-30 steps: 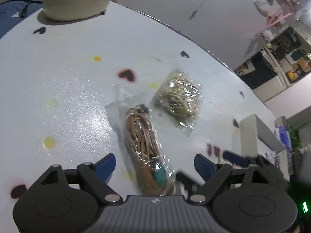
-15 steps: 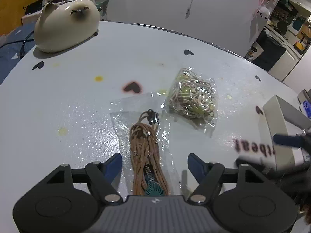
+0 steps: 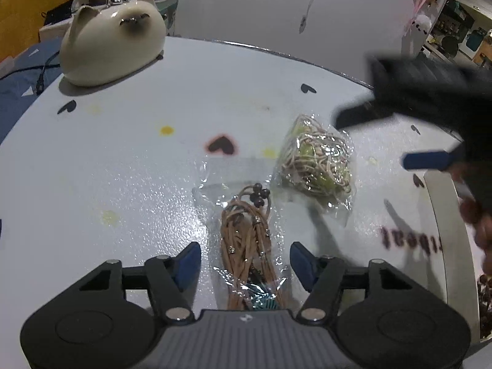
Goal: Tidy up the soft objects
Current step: 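Grasp the tan cord bag with the left tool while the right tool grasps the beaded cord bag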
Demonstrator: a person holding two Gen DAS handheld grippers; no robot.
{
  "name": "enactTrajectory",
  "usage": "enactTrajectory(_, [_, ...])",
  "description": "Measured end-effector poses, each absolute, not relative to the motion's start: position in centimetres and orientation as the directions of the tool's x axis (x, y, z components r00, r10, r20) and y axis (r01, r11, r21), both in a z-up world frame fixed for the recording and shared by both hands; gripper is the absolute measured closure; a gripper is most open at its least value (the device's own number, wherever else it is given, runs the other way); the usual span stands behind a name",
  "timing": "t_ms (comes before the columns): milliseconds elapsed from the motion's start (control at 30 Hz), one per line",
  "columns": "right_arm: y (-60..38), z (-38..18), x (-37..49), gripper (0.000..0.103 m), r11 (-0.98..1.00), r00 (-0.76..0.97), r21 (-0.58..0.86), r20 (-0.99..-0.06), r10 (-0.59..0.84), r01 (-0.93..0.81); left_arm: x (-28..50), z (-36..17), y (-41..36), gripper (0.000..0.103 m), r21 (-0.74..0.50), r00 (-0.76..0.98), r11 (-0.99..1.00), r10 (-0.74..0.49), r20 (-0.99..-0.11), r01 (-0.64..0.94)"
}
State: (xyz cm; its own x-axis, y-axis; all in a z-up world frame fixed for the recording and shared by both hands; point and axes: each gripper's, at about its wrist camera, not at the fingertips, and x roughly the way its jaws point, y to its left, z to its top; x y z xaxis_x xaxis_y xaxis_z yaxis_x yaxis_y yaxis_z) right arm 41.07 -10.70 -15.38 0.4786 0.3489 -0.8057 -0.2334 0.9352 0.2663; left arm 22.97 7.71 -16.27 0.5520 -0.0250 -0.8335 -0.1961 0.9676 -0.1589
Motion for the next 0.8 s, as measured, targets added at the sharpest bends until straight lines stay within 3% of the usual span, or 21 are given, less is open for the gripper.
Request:
enactTrajectory(267, [-7.6, -17.6, 45.4, 0.000, 0.936, 0.396, 0.350, -0.856, 0.332, -0.029, 23.1, -16.5, 7.7, 0.050, -0.144, 0.547, 0.976, -0.032, -0.836, -0.164])
enactTrajectory(433, [-6.0, -18.6, 45.6, 0.000, 0.951, 0.370, 0.306, -0.878, 0.303, -0.051, 22.8, -16.4, 8.2, 0.054, -0.156, 0.549, 0.975, -0.043, -0.835, -0.161])
enactTrajectory(467, [-5.8, -19.0, 45.3, 0.002, 0.954, 0.358, 0.295, -0.885, 0.296, -0.059, 22.7, -16.4, 8.2, 0.056, -0.157, 0.550, 0.974, -0.044, -0.834, -0.161])
enactTrajectory(500, [-5.7, -19.3, 45.0, 0.013, 0.957, 0.346, 0.284, -0.893, 0.288, -0.063, 22.7, -16.4, 8.2, 0.057, -0.159, 0.550, 0.974, -0.045, -0.834, -0.161])
enactTrajectory(567, [-5.8, -19.4, 44.2, 0.022, 0.960, 0.365, 0.267, -0.888, 0.280, -0.085, 22.7, -16.3, 8.5, 0.058, -0.172, 0.550, 0.971, -0.052, -0.834, -0.168])
enactTrajectory(800, [-6.8, -18.6, 41.8, 0.041, 0.943, 0.375, 0.240, -0.872, 0.313, -0.229, 22.1, -16.0, 9.2, 0.065, -0.197, 0.554, 0.964, -0.067, -0.830, -0.179])
